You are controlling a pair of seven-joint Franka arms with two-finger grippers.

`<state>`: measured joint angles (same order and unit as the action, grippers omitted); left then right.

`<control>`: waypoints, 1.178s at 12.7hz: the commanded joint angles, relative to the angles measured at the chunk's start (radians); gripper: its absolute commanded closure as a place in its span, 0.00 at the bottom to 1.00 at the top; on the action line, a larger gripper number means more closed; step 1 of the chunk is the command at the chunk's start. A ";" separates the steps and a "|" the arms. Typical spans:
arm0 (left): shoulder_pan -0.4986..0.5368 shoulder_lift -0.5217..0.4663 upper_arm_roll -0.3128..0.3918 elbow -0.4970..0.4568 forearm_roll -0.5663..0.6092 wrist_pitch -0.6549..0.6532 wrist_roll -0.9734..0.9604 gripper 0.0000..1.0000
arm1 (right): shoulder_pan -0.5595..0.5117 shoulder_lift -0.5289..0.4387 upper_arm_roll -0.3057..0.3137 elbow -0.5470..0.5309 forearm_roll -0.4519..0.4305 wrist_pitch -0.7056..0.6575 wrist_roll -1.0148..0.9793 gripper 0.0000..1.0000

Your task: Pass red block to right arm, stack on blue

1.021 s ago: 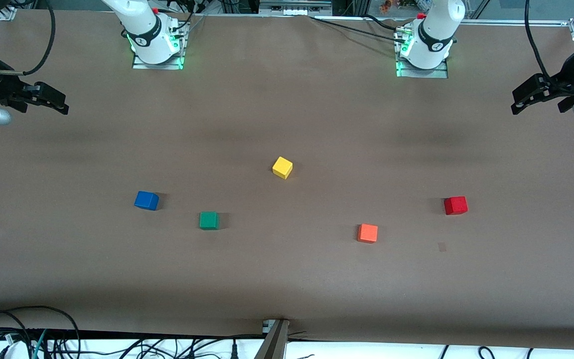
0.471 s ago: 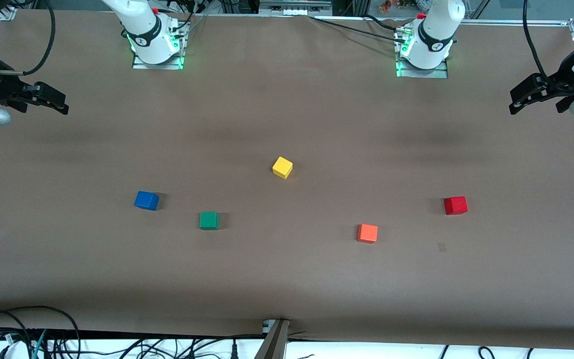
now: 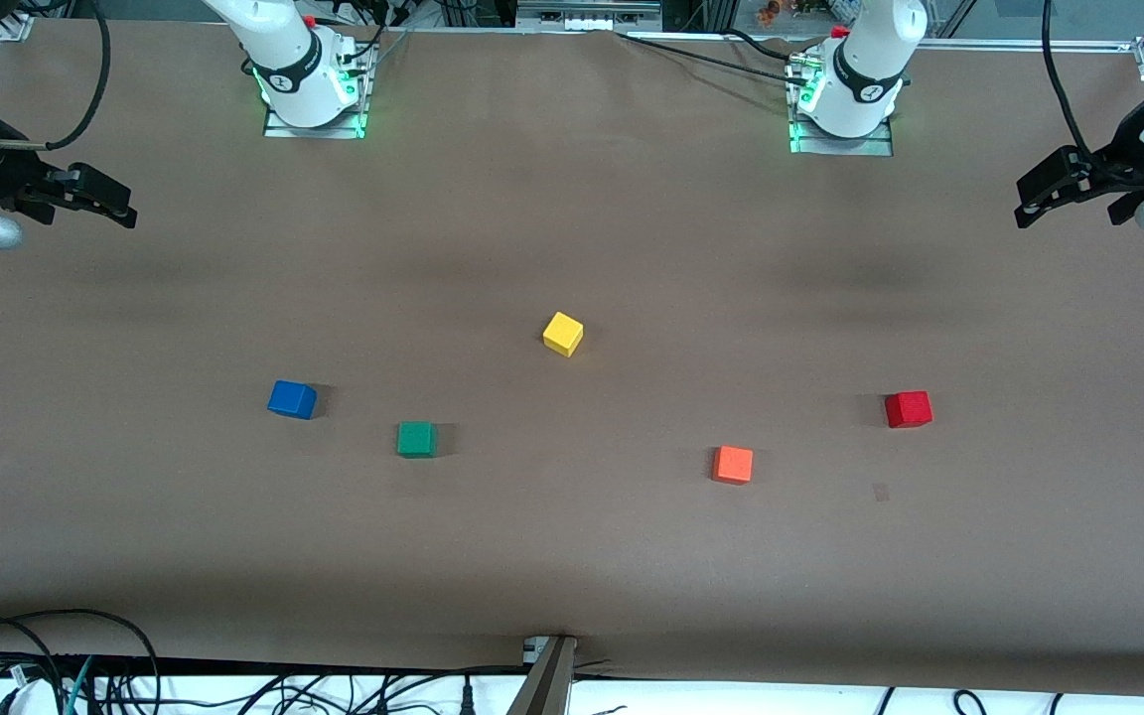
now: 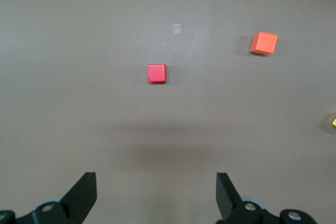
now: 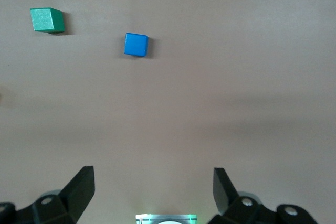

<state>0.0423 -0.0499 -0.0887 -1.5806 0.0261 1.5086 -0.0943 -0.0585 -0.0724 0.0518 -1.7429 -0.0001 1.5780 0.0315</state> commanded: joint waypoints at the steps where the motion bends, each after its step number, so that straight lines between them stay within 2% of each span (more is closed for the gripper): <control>1: 0.001 -0.007 0.000 -0.007 -0.012 0.005 0.011 0.00 | -0.007 -0.009 0.005 -0.006 0.000 0.002 -0.004 0.00; 3: -0.004 0.030 0.001 -0.003 -0.012 0.021 0.015 0.00 | -0.007 -0.009 0.005 -0.006 0.000 0.002 -0.005 0.00; 7: 0.002 0.194 0.009 0.115 -0.011 0.027 0.015 0.00 | -0.007 -0.009 0.005 -0.006 0.000 0.002 -0.005 0.00; 11: 0.005 0.215 0.007 0.111 -0.009 0.025 0.002 0.00 | -0.007 -0.009 0.006 -0.006 0.000 0.002 -0.005 0.00; 15: 0.013 0.350 -0.002 0.112 0.049 0.018 0.024 0.00 | -0.007 -0.009 0.006 -0.006 0.000 0.002 -0.005 0.00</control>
<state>0.0451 0.2272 -0.0878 -1.5077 0.0480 1.5436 -0.0932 -0.0586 -0.0725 0.0520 -1.7427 -0.0001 1.5782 0.0315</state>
